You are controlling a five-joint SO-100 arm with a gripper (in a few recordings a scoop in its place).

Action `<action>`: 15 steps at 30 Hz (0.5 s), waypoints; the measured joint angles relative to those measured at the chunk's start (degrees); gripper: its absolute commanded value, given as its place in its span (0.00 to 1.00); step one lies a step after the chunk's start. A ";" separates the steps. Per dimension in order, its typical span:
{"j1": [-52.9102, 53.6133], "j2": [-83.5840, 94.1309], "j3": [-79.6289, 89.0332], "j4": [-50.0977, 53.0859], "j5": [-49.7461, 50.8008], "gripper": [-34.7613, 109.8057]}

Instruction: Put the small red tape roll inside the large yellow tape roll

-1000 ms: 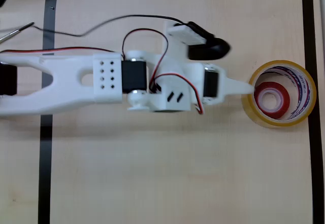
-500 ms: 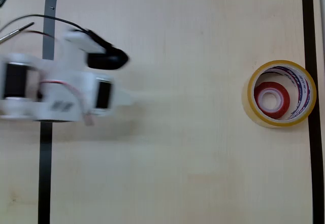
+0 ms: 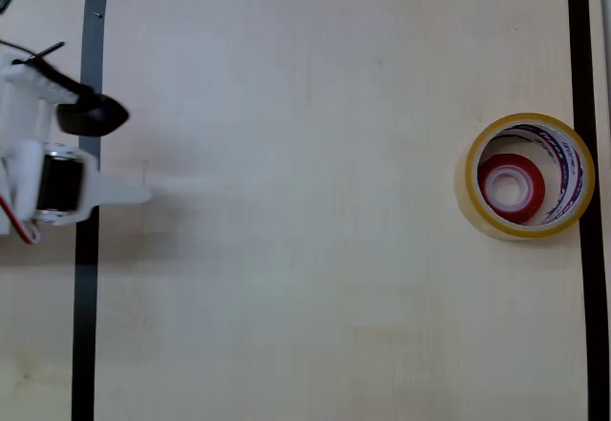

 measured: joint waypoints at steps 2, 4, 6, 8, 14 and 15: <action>0.00 8.96 4.57 3.16 -1.14 0.24; 0.00 17.31 8.35 6.94 -2.20 0.24; 0.35 22.32 10.11 9.67 -2.99 0.24; 0.53 23.64 11.60 11.07 -3.25 0.24; 0.53 24.87 12.04 11.34 -3.34 0.24; 0.53 24.96 12.04 11.34 -3.34 0.24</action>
